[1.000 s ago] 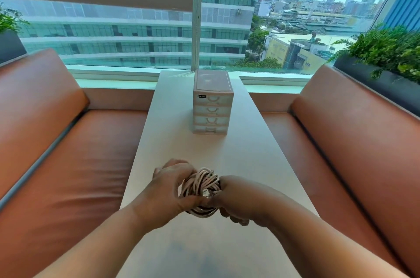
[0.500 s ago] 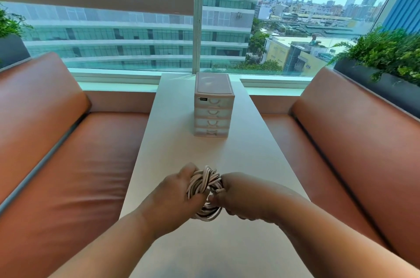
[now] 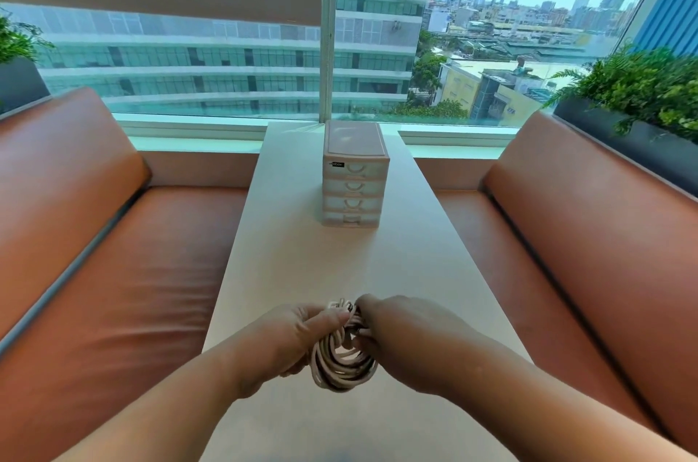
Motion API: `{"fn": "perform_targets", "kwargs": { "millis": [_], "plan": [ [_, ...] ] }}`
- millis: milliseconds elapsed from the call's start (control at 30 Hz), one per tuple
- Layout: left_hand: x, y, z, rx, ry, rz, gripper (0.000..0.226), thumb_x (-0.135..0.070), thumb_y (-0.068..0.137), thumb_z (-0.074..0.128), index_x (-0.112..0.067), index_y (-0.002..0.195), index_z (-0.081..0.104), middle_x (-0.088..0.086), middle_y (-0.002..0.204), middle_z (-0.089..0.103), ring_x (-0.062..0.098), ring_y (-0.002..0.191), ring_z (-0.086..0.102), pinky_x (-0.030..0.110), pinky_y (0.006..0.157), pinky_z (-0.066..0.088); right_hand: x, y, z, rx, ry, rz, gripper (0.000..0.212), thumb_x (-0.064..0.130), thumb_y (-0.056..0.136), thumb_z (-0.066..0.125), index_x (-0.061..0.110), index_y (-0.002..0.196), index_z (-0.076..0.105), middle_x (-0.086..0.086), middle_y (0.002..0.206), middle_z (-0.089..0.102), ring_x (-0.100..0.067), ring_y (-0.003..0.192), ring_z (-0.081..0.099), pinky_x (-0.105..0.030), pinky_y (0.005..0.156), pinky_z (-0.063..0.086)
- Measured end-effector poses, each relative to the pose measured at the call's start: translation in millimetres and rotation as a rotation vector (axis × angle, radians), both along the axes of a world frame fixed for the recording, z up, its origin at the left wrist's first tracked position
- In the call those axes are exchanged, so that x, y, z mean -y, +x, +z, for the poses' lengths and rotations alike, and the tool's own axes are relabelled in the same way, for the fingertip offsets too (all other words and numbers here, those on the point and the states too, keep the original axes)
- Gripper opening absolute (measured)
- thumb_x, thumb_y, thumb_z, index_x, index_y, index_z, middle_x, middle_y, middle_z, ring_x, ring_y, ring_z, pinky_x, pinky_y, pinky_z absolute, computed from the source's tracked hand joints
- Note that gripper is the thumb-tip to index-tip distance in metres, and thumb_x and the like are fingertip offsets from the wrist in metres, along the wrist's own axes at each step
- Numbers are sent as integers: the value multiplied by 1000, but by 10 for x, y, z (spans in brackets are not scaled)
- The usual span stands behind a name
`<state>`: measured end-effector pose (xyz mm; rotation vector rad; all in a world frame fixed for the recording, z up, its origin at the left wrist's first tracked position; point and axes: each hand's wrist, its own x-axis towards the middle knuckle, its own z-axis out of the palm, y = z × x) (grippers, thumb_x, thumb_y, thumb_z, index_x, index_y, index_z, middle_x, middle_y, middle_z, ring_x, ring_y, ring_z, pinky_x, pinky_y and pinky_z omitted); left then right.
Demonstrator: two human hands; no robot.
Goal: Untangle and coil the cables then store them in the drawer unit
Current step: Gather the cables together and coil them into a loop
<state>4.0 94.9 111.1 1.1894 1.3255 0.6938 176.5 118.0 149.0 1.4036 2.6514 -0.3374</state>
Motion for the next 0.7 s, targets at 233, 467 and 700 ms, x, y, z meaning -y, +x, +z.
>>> {"fn": "perform_targets", "kwargs": {
  "millis": [233,467,700],
  "plan": [
    [83,-22,-69,187,125,17,19,-38,76,65,-19,75,70,-6,52,39,7,45,26,17,44,22,-56,59,-2,-285,-269,-170,46,66,84,53,20,88,55,1,83,61,-16,71,54,-34,67,45],
    [72,20,-159,374,131,161,72,-53,64,70,8,101,61,11,69,40,21,59,29,26,50,21,-39,48,-76,-684,-507,-394,46,60,91,47,21,76,66,12,46,44,-6,44,37,-22,48,28],
    [65,-35,-265,462,124,90,85,-61,56,81,5,106,62,11,74,46,27,74,34,33,62,27,-71,107,-39,-727,-629,-383,38,56,82,64,20,72,55,5,52,36,-11,45,27,-24,44,21]
  ]
}}
